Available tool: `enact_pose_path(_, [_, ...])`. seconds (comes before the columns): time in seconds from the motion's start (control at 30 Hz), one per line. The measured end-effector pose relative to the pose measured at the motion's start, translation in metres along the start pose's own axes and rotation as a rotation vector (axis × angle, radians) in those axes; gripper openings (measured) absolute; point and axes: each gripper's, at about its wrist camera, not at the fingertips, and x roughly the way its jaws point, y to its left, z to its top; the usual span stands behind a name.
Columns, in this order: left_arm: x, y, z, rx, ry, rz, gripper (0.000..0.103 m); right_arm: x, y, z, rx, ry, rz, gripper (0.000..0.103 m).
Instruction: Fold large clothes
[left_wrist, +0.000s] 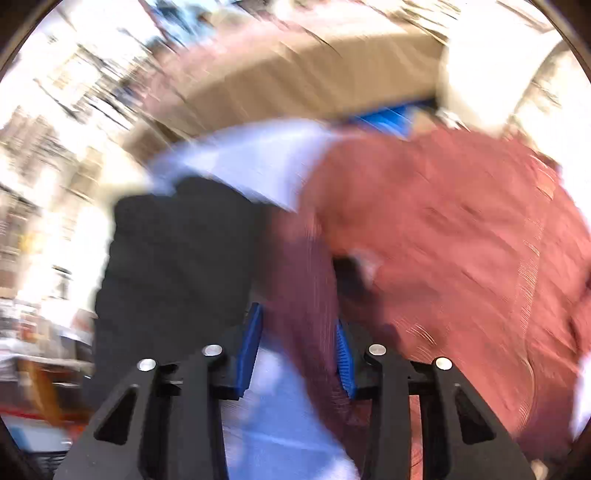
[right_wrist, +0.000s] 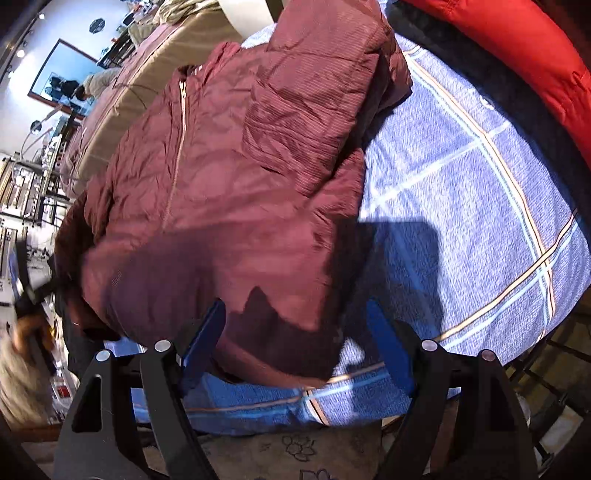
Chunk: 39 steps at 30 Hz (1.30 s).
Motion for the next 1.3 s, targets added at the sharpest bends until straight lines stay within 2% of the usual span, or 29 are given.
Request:
enact_pose_path(0.03, [-0.008,0.017,0.010,-0.023,-0.010,-0.072,0.053,0.001,-0.002,-0.004,-0.006,0.008,0.004,0.078])
enact_pose_path(0.07, [-0.019,0.042,0.019,-0.061,-0.042,-0.117,0.055,0.002,-0.005,-0.008,-0.010,0.015,0.003,0.078])
enact_pose_path(0.1, [-0.028,0.059,0.021,-0.082,-0.076,-0.051,0.059,0.002,-0.009,-0.013,-0.007,0.017,0.002,0.078])
enact_pose_path(0.13, [-0.036,0.073,0.026,-0.092,-0.107,0.051,0.072,0.001,-0.013,-0.017,0.004,0.016,0.015,0.078])
enact_pose_path(0.17, [-0.043,0.090,0.028,-0.086,-0.142,0.171,0.077,0.002,-0.015,-0.020,0.010,0.015,0.040,0.078])
enact_pose_path(0.2, [-0.046,0.099,0.029,-0.076,-0.156,0.245,0.080,0.004,-0.017,-0.023,0.010,0.018,0.061,0.078])
enact_pose_path(0.23, [-0.048,0.111,0.028,-0.074,-0.161,0.305,0.079,0.008,-0.017,-0.027,0.002,0.031,0.079,0.078])
enact_pose_path(0.27, [-0.052,0.121,0.021,-0.086,-0.165,0.297,0.079,0.012,-0.016,-0.029,-0.010,0.046,0.091,0.078])
enact_pose_path(0.3, [-0.055,0.125,0.013,-0.103,-0.167,0.241,0.080,0.018,-0.014,-0.033,-0.022,0.067,0.102,0.078])
enact_pose_path(0.4, [-0.057,0.115,-0.036,-0.143,-0.115,-0.080,0.089,0.035,-0.006,-0.041,-0.049,0.129,0.121,0.078])
enact_pose_path(0.47, [-0.050,0.097,-0.076,-0.123,-0.062,-0.206,0.089,0.048,0.001,-0.051,-0.078,0.156,0.147,0.078])
enact_pose_path(0.57, [-0.030,0.054,-0.136,-0.077,0.031,-0.301,0.089,0.071,0.019,-0.059,-0.154,0.173,0.167,0.078])
enact_pose_path(0.7, [-0.014,0.008,-0.194,-0.044,0.162,-0.373,0.089,0.085,0.059,-0.067,-0.385,0.079,0.065,0.077])
enact_pose_path(0.73, [-0.008,0.006,-0.199,-0.029,0.171,-0.380,0.089,0.088,0.070,-0.068,-0.432,0.081,0.034,0.068])
enact_pose_path(0.77, [-0.011,0.000,-0.210,-0.006,0.174,-0.398,0.089,0.088,0.084,-0.067,-0.472,0.092,0.017,0.052])
enact_pose_path(0.8, [-0.004,-0.001,-0.203,0.018,0.168,-0.409,0.089,0.086,0.095,-0.066,-0.486,0.107,0.005,0.045])
enact_pose_path(0.83, [-0.011,-0.005,-0.207,0.054,0.147,-0.414,0.089,0.080,0.103,-0.063,-0.476,0.121,0.024,0.033])
enact_pose_path(0.87, [-0.019,-0.010,-0.214,0.085,0.127,-0.416,0.089,0.066,0.111,-0.057,-0.448,0.127,0.085,0.026])
enact_pose_path(0.93, [-0.030,-0.015,-0.220,0.131,0.099,-0.437,0.089,0.026,0.122,-0.041,-0.363,0.112,0.254,0.020])
enact_pose_path(1.03, [-0.045,-0.023,-0.215,0.189,0.058,-0.490,0.089,-0.050,0.111,-0.001,-0.060,0.093,0.688,0.009])
enact_pose_path(1.07, [-0.052,-0.027,-0.218,0.205,0.043,-0.502,0.089,-0.072,0.107,0.010,-0.009,0.066,0.769,0.009])
enact_pose_path(1.17, [-0.053,-0.034,-0.214,0.207,0.027,-0.538,0.091,-0.119,0.082,0.042,0.089,-0.015,0.933,0.009])
enact_pose_path(1.2, [-0.048,-0.037,-0.212,0.197,0.030,-0.544,0.091,-0.123,0.064,0.052,0.152,-0.046,0.987,0.009])
enact_pose_path(1.23, [-0.042,-0.038,-0.208,0.187,0.039,-0.539,0.091,-0.122,0.045,0.060,0.213,-0.077,1.002,0.009])
enact_pose_path(1.27, [-0.034,-0.040,-0.207,0.175,0.053,-0.526,0.091,-0.117,0.027,0.067,0.256,-0.105,0.962,0.009])
enact_pose_path(1.3, [-0.029,-0.036,-0.204,0.165,0.064,-0.520,0.091,-0.109,0.008,0.073,0.297,-0.135,0.826,0.010])
